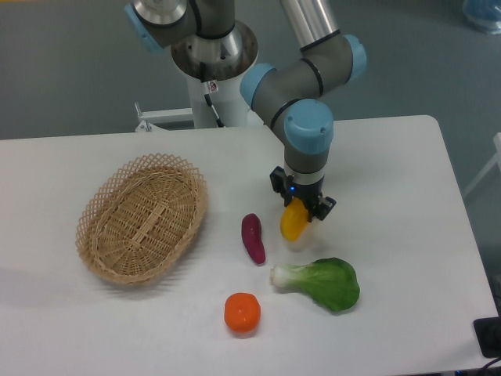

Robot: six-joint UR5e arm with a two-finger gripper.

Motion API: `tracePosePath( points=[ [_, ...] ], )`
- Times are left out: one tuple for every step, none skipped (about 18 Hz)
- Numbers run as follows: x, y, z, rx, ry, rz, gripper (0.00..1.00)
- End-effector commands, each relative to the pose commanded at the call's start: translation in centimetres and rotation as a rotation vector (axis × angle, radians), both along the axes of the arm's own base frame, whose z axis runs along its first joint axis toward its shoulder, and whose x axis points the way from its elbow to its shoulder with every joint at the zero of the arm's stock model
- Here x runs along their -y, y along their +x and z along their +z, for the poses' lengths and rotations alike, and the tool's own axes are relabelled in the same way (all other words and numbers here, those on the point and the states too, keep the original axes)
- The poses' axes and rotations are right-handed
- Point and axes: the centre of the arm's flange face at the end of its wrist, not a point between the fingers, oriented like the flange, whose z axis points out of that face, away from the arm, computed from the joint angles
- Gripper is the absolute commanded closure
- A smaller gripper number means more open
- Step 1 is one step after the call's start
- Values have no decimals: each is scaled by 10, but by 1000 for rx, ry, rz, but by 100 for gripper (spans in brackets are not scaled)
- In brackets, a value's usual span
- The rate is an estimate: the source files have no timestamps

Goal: Place the mango on the table
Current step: 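Carry the mango toward the sweet potato and lower it to the table, then open the gripper to release the mango upright on the table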

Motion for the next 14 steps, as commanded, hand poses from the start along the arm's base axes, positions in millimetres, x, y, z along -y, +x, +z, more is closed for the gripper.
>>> tracePosePath(
  points=[
    [-4, 5, -2, 3, -2, -11, 31],
    [-7, 9, -2, 3, -2, -20, 31],
    [-8, 9, -2, 4, -3, -22, 31],
    [-8, 8, 0, 1, 1, -23, 29],
    [-8, 8, 4, -5, 6, -23, 23],
    [-7, 6, 8, -11, 12, -20, 11],
    [-8, 4, 12, -15, 16, -16, 0],
    [-9, 1, 16, -22, 22, -13, 0],
    [-11, -2, 20, -29, 27, -10, 0],
    [-11, -8, 25, -40, 33, -4, 0],
    [-9, -15, 30, -49, 39, 6, 0],
    [-7, -24, 35, -59, 46, 16, 0],
    [-2, -33, 39, -67, 49, 32, 0],
    [1, -40, 44, -81, 50, 42, 0]
  ],
)
